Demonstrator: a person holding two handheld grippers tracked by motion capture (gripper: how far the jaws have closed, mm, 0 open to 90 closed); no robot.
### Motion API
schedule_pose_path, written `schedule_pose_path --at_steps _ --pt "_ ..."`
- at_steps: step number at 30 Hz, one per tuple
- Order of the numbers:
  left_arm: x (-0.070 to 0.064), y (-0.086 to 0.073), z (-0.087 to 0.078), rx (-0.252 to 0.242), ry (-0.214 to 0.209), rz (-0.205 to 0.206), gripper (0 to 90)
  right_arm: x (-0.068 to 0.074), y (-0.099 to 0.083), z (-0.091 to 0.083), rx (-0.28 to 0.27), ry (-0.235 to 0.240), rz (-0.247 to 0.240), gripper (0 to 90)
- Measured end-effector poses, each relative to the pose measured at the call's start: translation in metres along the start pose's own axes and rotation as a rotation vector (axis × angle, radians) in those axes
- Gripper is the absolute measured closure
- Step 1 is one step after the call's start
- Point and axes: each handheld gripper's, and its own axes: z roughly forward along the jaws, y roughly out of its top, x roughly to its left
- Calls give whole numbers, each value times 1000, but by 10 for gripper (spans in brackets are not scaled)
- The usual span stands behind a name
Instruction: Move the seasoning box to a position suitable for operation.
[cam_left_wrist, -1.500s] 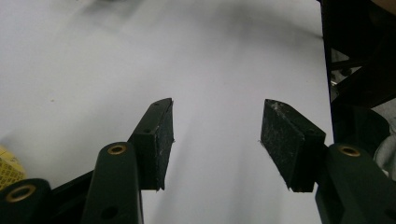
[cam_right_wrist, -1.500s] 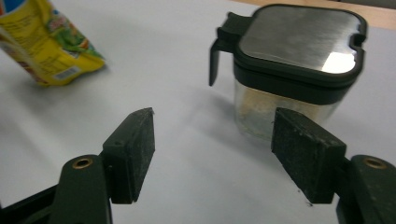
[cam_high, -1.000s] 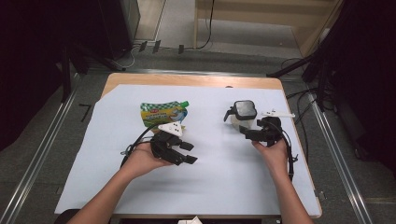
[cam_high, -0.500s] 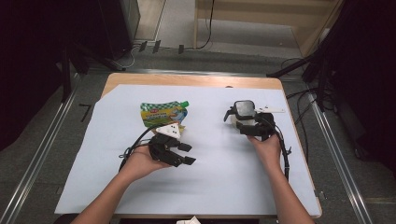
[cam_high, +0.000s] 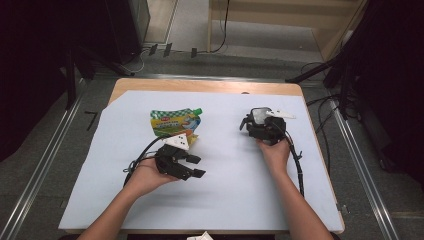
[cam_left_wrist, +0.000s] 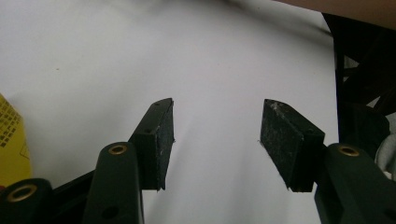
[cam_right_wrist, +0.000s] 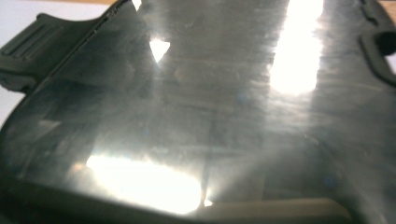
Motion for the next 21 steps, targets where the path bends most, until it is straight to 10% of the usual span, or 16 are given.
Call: schedule_pose_path --at_steps 21 --pt "0 -3 -5 -14 7 -12 453 -4 2 -2 -68 -29 91 134"
